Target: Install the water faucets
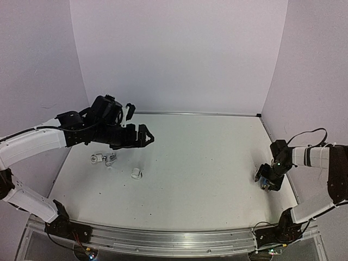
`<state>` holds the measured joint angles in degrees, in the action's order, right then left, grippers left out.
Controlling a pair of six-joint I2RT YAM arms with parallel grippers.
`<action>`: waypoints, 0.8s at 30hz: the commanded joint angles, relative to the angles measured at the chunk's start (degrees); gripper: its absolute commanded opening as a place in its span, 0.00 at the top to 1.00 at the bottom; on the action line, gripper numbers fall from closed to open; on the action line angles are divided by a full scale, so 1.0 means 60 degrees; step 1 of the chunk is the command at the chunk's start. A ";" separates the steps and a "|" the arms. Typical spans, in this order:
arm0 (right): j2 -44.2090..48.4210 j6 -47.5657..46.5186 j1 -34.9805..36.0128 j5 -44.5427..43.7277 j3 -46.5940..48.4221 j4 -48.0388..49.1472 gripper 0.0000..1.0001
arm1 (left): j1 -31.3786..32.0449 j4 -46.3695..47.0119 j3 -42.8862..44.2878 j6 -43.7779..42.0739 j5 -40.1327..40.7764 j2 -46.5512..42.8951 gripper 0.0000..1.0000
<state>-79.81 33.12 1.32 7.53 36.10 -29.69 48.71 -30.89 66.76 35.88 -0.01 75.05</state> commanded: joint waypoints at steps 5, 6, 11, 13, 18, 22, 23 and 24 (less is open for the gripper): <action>-0.0346 -0.0054 0.0073 0.0026 -0.0260 0.0592 0.11 | -0.0003 0.1810 0.0695 -0.0111 -0.1793 0.0415 0.00; -0.0350 -0.0075 0.0073 -0.0073 -0.0280 0.0661 0.11 | -0.0005 0.1897 0.0671 -0.0099 -0.1836 0.0403 0.01; -0.0892 -0.0359 0.0061 -0.0887 0.0689 0.0723 0.02 | -0.0003 0.2057 0.0545 -0.0070 -0.2115 0.0455 0.00; -0.1370 -0.0333 0.0066 -0.0897 0.0936 0.0642 0.02 | -0.0003 0.2080 0.0474 -0.0037 -0.2208 0.0460 0.01; -0.1732 -0.0054 0.0072 -0.0656 0.0821 0.0788 0.18 | -0.0003 0.2194 0.0209 0.0065 -0.2183 0.0261 0.01; -0.1544 0.0047 0.0084 0.0143 0.0854 0.1086 0.49 | -0.0003 0.2494 0.0055 0.0002 -0.2366 0.0321 0.00; -0.1399 0.0214 0.0105 0.0593 0.0872 0.1170 0.53 | -0.0003 0.2662 0.0008 -0.0030 -0.2523 0.0386 0.00; -0.1039 0.0676 0.0302 0.1332 0.0939 0.1268 0.54 | -0.0003 0.2926 -0.0045 -0.0032 -0.2809 0.0541 0.00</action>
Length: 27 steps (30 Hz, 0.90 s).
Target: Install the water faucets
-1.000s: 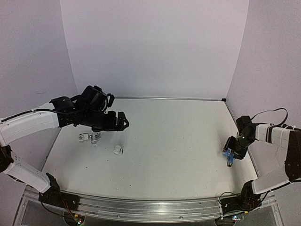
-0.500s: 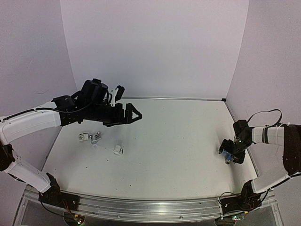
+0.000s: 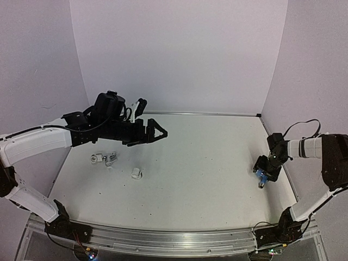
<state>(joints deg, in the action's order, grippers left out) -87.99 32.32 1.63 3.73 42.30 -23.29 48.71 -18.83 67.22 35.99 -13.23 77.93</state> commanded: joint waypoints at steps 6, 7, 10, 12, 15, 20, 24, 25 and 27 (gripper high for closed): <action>0.1788 0.4296 0.2635 0.3111 0.0503 0.2440 0.50 | -0.0003 0.2756 -0.0174 0.0108 -0.1601 0.1408 0.00; 0.1830 0.4837 0.3245 0.2859 0.0694 0.2951 0.49 | 0.0005 0.2962 -0.0082 0.0110 -0.1718 0.1841 0.01; 0.1582 0.6309 0.4726 0.2113 0.1376 0.4259 0.48 | 0.0163 0.3042 0.0855 0.0041 -0.2126 0.3310 0.04; 0.1256 0.6949 0.5318 0.1563 0.1689 0.4944 0.49 | 0.0363 0.3070 0.1365 -0.0066 -0.2168 0.3776 0.05; 0.0684 0.7145 0.6161 0.0972 0.2627 0.5136 0.49 | 0.0672 0.3080 0.1847 -0.0400 -0.2141 0.4216 0.03; -0.0079 0.7427 0.6884 0.0654 0.3500 0.5639 0.50 | 0.0850 0.3094 0.1869 -0.0243 -0.2037 0.4392 0.10; -0.0371 0.7430 0.7056 0.0602 0.3769 0.5639 0.50 | 0.0925 0.3094 0.1735 -0.0230 -0.1812 0.4233 0.12; -0.0392 0.7439 0.7097 0.0585 0.3774 0.5639 0.50 | 0.0933 0.3096 0.1664 -0.0220 -0.1688 0.4161 0.13; -0.0396 0.7530 0.7160 0.0552 0.3757 0.5652 0.50 | 0.0949 0.3094 0.1545 -0.0160 -0.1406 0.4062 0.19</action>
<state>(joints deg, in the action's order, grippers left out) -90.19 76.01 43.66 9.26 61.91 6.81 54.17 -1.91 75.79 35.46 -24.25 105.23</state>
